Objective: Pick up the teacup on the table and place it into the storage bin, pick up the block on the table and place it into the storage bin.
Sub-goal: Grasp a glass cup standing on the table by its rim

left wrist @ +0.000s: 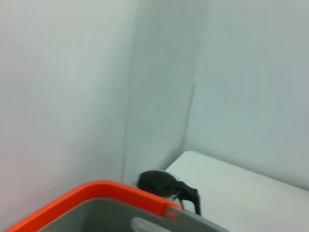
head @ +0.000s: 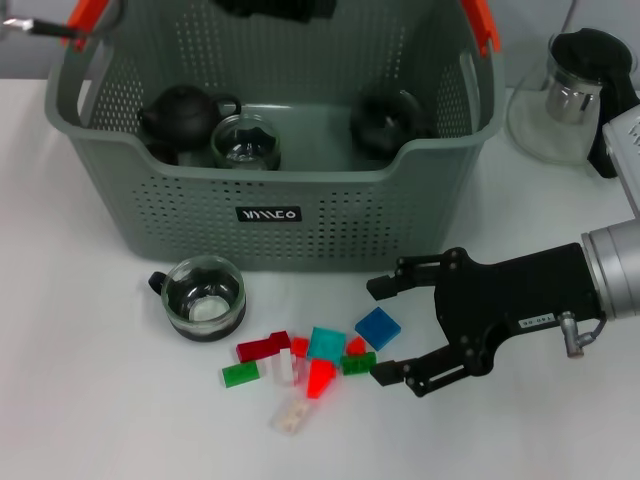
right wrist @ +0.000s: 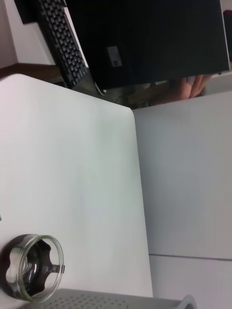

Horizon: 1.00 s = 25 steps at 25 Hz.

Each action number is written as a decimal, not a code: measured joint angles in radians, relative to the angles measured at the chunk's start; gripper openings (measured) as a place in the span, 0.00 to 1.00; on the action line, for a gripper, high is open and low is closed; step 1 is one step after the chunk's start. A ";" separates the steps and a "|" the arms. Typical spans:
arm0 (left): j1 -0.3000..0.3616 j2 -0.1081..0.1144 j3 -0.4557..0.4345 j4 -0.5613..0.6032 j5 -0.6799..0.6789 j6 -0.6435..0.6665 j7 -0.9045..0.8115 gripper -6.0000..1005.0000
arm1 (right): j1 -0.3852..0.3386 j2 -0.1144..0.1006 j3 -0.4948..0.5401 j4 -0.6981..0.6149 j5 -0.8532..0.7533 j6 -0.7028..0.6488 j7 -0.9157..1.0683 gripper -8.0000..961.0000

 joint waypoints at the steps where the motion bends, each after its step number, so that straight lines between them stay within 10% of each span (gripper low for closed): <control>1: 0.012 -0.003 -0.011 0.016 -0.010 0.023 0.020 0.78 | 0.001 0.000 0.000 0.004 0.000 0.005 0.000 0.98; 11: 0.176 -0.066 -0.050 0.160 -0.030 0.191 0.177 0.79 | 0.030 0.002 0.000 0.040 0.000 0.021 -0.001 0.98; 25: 0.301 -0.096 -0.011 0.249 -0.024 0.284 0.199 0.88 | 0.042 0.000 0.001 0.050 -0.015 0.021 0.006 0.98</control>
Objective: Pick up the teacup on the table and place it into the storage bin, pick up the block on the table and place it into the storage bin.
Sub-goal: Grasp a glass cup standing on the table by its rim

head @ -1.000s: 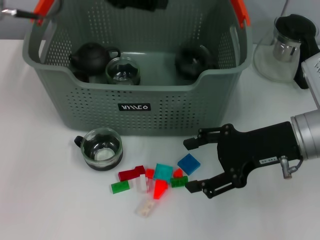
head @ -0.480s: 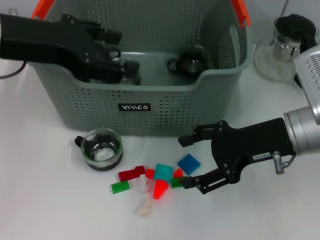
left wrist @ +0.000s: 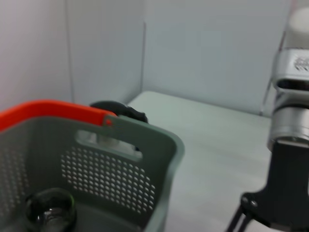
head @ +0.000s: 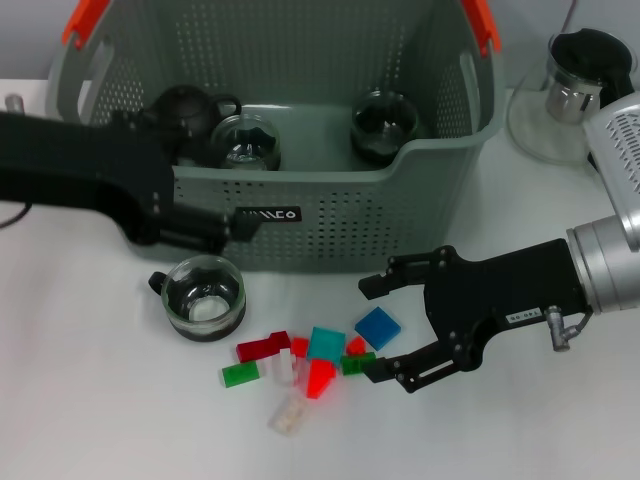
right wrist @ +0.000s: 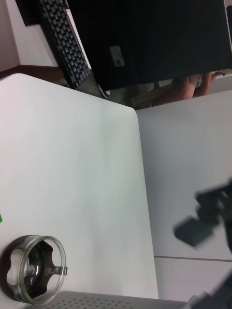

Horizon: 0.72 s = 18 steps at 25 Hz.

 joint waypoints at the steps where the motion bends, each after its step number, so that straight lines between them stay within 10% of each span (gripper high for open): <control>1: 0.011 -0.001 0.013 -0.003 0.001 0.003 0.009 0.88 | 0.000 0.000 0.000 0.002 0.000 0.001 -0.001 0.98; 18: 0.015 -0.003 0.196 -0.224 0.202 -0.023 0.109 0.85 | -0.001 0.001 0.000 0.006 0.000 0.012 0.002 0.98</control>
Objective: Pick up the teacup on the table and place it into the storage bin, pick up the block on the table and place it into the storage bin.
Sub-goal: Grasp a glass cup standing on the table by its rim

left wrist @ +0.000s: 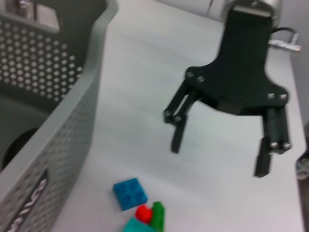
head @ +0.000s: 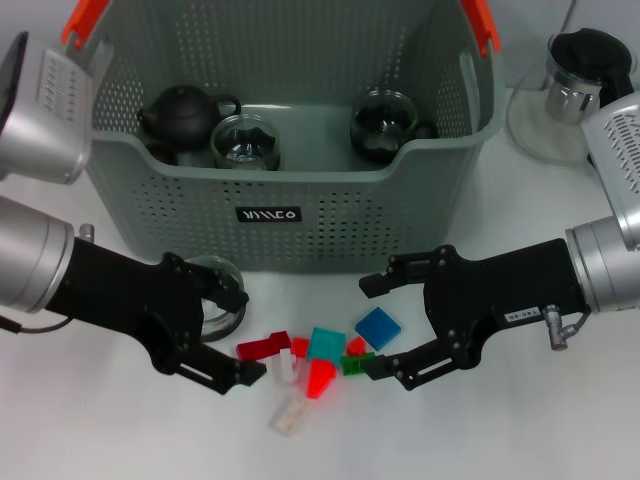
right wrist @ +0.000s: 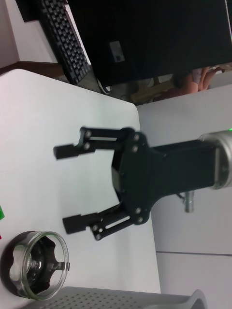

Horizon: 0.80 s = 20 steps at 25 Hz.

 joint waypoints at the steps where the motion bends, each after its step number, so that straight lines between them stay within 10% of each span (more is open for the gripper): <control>1: -0.001 0.000 0.001 -0.012 0.013 -0.019 0.003 0.85 | 0.000 0.000 0.000 0.000 0.000 0.000 0.000 0.98; 20: -0.030 0.002 0.046 -0.150 0.196 -0.251 0.042 0.81 | 0.001 0.000 0.000 0.018 0.000 0.028 0.000 0.98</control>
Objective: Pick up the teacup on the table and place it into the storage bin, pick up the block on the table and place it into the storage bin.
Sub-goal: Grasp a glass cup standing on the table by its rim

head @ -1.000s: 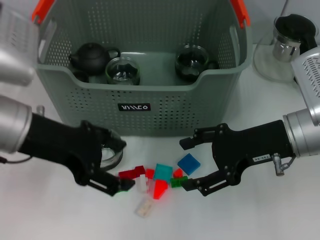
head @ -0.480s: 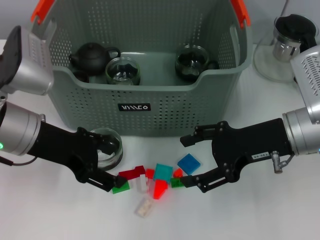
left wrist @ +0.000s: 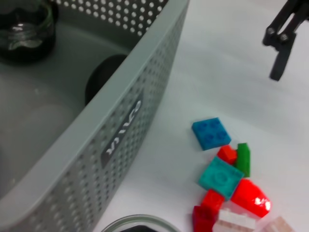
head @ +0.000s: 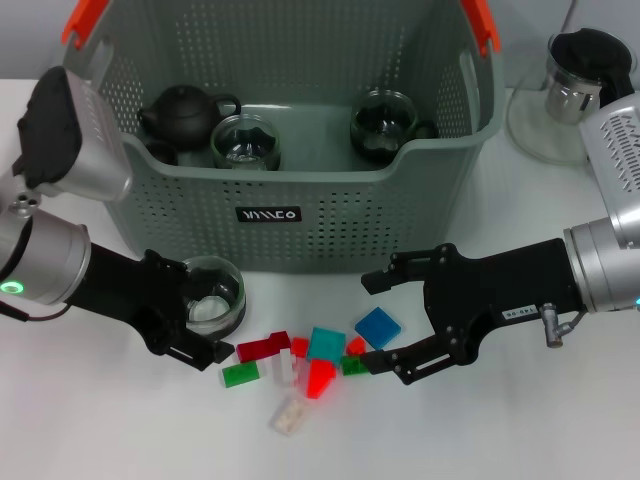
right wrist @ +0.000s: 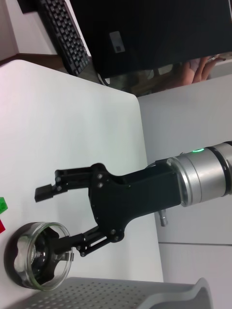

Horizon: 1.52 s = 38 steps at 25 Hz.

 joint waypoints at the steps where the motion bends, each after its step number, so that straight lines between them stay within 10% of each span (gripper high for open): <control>1: -0.002 0.000 0.005 -0.005 0.010 -0.011 0.000 0.80 | 0.000 0.000 0.000 0.003 0.000 0.002 0.000 0.98; 38: -0.035 -0.004 0.160 -0.058 0.130 -0.099 -0.040 0.72 | 0.003 0.003 0.005 0.017 0.008 0.017 0.002 0.98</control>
